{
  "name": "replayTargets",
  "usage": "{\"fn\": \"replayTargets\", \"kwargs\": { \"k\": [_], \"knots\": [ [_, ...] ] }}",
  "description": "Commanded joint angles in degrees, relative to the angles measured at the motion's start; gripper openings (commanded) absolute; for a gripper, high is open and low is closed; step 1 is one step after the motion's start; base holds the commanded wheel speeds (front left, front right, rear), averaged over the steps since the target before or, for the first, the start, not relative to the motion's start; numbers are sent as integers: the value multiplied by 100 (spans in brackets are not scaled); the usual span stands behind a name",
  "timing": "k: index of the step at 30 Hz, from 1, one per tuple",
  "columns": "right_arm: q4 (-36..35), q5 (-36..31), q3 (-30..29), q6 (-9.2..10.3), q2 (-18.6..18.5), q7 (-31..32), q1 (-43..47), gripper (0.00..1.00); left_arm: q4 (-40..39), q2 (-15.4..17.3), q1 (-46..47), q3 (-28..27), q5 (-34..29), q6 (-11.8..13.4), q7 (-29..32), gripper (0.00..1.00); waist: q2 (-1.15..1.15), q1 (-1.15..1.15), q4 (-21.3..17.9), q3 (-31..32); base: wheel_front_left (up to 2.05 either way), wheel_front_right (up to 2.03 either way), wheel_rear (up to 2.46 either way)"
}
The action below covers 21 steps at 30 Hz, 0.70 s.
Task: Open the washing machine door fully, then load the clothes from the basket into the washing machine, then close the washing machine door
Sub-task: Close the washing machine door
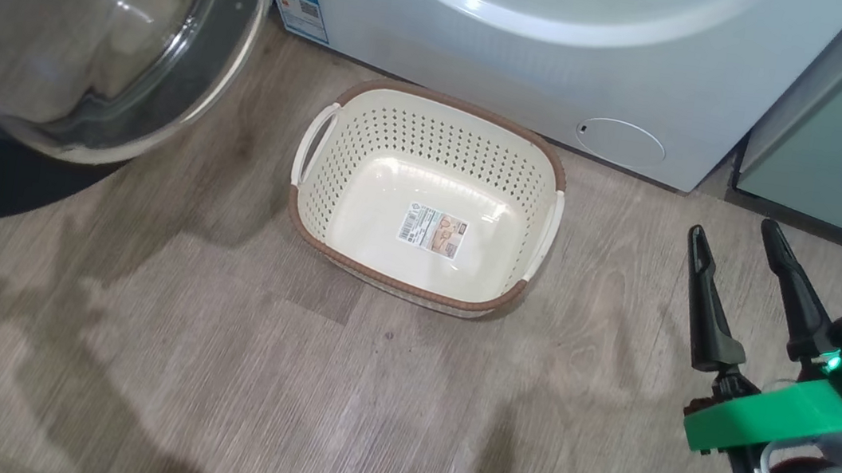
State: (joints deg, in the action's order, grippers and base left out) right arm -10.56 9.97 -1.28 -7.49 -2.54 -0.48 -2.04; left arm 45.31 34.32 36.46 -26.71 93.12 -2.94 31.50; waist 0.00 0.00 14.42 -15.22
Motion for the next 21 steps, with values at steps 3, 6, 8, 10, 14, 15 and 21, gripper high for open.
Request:
{"fn": "replayTargets", "kwargs": {
  "k": [3,6,8,10,14,15,21],
  "knots": [
    [-169,-7,143,0,-33,-24,-186,100,-333,288,-136,-103,148,-90,347,0,0,0,23,24,0,0,0],
    [-144,13,132,0,-33,-53,-176,100,-539,235,-327,-154,310,-103,665,0,0,0,35,46,0,0,0],
    [-125,33,129,0,-33,-76,-169,100,-732,183,-470,-197,414,-141,848,0,0,0,41,57,0,0,0],
    [-104,50,125,0,-33,-100,-158,100,-949,114,-619,-221,528,-159,1062,0,0,0,51,77,0,0,0],
    [-54,86,130,0,-33,-150,-147,100,-1407,-32,-948,-258,716,-144,1415,0,0,0,61,125,0,0,0],
    [-44,96,132,0,-33,-163,-145,100,-1529,-60,-1033,-263,749,-132,1490,0,0,0,62,136,0,0,0],
    [32,151,135,0,-33,-248,-120,100,-2347,-272,-1524,-256,930,-27,1881,0,0,0,32,266,0,0,0]
  ]
}}
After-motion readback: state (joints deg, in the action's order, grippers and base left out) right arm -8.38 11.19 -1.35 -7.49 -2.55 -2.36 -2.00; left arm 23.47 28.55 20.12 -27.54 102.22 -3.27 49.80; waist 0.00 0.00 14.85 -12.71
